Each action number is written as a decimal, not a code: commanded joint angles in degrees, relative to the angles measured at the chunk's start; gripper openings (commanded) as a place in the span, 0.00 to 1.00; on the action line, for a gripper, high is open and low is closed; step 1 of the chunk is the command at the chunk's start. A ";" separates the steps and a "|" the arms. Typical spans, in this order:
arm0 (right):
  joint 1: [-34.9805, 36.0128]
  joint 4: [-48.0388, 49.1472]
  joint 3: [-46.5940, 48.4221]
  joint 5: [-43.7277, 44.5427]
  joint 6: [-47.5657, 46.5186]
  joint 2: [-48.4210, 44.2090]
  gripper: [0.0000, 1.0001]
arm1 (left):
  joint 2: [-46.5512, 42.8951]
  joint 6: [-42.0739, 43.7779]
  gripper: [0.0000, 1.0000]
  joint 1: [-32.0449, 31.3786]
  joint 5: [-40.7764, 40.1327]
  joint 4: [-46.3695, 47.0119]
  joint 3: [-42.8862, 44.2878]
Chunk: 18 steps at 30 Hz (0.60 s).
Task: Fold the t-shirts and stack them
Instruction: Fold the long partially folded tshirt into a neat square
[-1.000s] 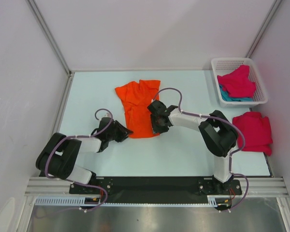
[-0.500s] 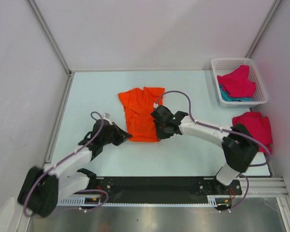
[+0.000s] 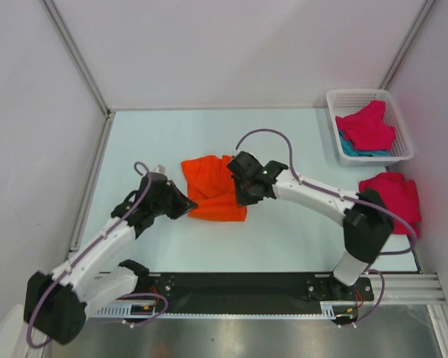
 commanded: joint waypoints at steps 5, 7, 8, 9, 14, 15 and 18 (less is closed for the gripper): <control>-8.98 -1.70 18.70 1.94 -8.36 16.82 0.00 | 27.87 12.92 0.00 4.75 -8.60 4.22 23.63; -9.78 -2.14 22.03 1.94 -8.97 18.75 0.00 | 33.40 13.54 0.00 5.55 -8.25 4.04 26.91; -10.65 -2.32 23.18 2.02 -9.50 19.37 0.00 | 35.17 14.06 0.00 6.24 -8.07 3.78 29.45; -11.18 -2.66 24.06 1.94 -9.77 20.07 0.00 | 36.49 14.33 0.01 6.51 -7.64 3.78 30.69; -13.91 -5.39 30.03 1.15 -11.26 24.73 0.30 | 43.96 15.12 0.06 7.83 -5.09 3.16 35.97; -14.52 -5.65 30.66 1.06 -11.96 25.17 0.33 | 44.85 15.30 0.22 7.92 -4.39 3.25 36.33; -15.14 -6.01 30.93 1.67 -12.93 25.01 0.50 | 45.65 15.48 0.71 8.18 -3.15 3.08 36.51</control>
